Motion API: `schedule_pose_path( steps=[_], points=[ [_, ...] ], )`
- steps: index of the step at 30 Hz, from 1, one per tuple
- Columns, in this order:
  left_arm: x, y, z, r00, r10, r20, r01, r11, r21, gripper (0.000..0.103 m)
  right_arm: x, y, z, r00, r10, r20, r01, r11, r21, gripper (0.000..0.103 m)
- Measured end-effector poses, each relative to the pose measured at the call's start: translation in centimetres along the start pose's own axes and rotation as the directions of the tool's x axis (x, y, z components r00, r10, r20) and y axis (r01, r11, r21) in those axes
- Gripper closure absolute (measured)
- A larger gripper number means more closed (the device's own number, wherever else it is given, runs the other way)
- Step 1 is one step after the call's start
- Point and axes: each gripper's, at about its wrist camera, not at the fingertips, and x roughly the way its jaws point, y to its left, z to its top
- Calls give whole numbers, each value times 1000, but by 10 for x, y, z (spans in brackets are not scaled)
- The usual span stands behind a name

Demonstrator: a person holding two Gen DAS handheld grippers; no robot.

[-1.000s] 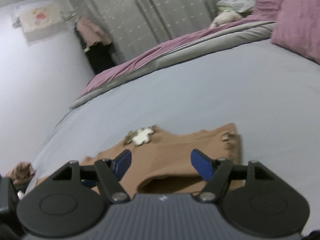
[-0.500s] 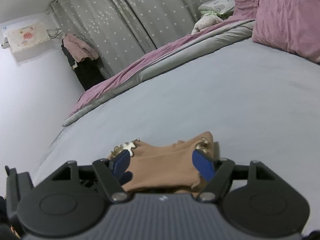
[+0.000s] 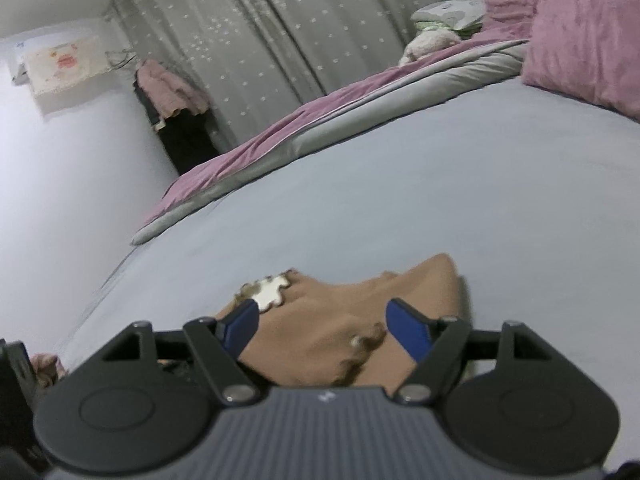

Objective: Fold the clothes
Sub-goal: 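Move the left gripper to the other ruffled sleeve cuff and grasp it, then lift the cuff and carry it across the sweater body with the left gripper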

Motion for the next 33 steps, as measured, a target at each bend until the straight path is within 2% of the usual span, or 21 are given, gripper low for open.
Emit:
schedule_pose_path(
  steps=[7,12,19,25,33],
  points=[
    [-17,51,-12,999,30,16,-27,986,-163,98,18,27,-15,999,10,-40,-14,995,-96,29],
    [-24,75,-29,998,57,-4,-56,972,-229,98,33,40,-29,997,-1,-80,-10,991,-134,29],
    [-26,106,-46,996,87,-34,-93,938,-335,97,48,44,-42,992,-17,-126,-4,987,-163,29],
    [-27,124,-52,995,93,-46,-104,917,-386,95,56,40,-49,987,-31,-155,4,986,-169,29],
    [-32,139,-48,987,158,-37,-160,900,-406,93,60,35,-50,985,-36,-166,4,982,-187,28]
  ],
)
